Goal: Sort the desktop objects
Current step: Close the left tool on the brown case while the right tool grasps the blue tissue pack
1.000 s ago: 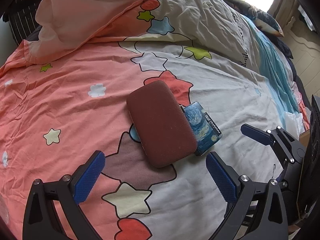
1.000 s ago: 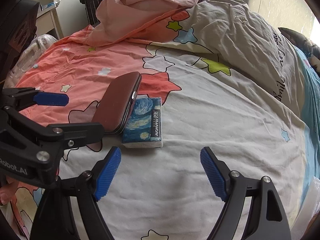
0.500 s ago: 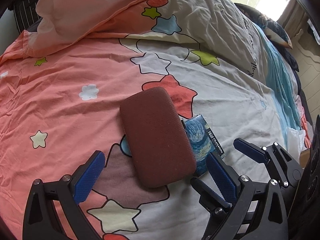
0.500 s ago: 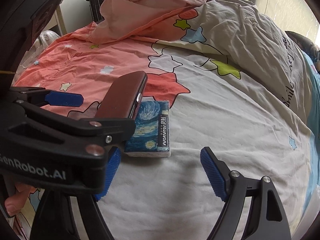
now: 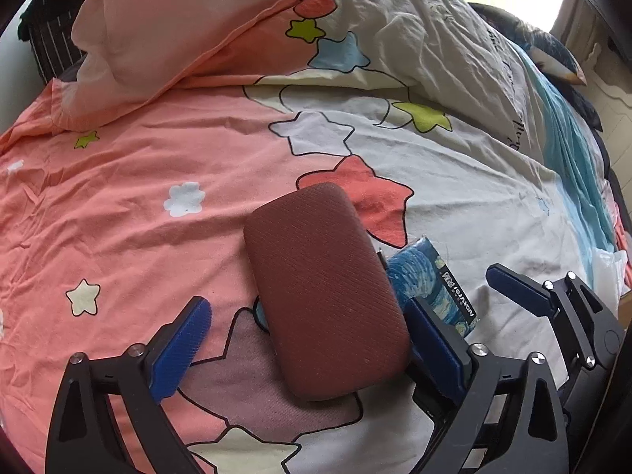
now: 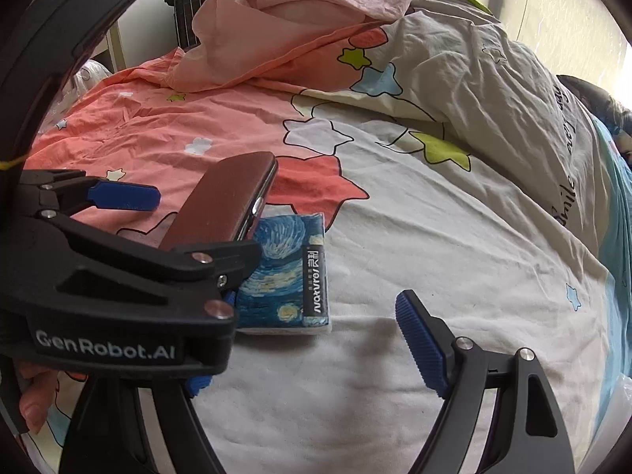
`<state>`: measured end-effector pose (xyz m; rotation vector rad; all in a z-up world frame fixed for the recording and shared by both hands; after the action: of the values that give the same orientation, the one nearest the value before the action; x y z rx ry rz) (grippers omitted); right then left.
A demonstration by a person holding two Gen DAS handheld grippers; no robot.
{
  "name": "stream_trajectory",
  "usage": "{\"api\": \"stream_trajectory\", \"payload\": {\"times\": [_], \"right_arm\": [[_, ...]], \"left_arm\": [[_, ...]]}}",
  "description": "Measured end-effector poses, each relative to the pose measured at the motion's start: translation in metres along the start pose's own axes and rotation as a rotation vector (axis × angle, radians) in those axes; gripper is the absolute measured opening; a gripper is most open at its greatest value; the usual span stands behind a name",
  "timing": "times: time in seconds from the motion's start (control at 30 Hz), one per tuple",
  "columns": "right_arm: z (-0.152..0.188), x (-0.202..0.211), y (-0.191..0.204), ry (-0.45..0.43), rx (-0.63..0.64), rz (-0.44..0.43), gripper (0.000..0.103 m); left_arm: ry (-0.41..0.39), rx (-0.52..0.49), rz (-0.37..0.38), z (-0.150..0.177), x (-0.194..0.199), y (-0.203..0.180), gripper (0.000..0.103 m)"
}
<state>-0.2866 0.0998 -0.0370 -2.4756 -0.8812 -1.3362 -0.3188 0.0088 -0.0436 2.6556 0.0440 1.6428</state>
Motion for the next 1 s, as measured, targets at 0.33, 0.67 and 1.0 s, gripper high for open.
{"api": "stream_trajectory", "payload": {"times": [0.33, 0.67, 1.0], "right_arm": [[-0.001, 0.005, 0.0, -0.031, 0.006, -0.01, 0.079], [0.0, -0.002, 0.007, -0.028, 0.026, 0.003, 0.079], [-0.001, -0.007, 0.008, -0.026, 0.016, 0.054, 0.079]], "left_arm": [[0.06, -0.008, 0.123, 0.001, 0.0, 0.007, 0.07], [0.066, -0.016, 0.118, 0.004, 0.004, 0.007, 0.068], [0.06, -0.038, 0.118, 0.013, 0.024, 0.018, 0.066]]}}
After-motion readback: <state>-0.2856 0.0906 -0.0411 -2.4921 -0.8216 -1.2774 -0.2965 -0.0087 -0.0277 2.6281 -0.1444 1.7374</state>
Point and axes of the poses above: each gripper's, at about its wrist camera, not at the fingertips, and x roughly against the way its jaws point, y to its left, z to its underside, the point moved 2 cm from there along -x, roughly the way its jaws point, and after that the axes turned 10 degrees about -z, right-handed, at the moved point
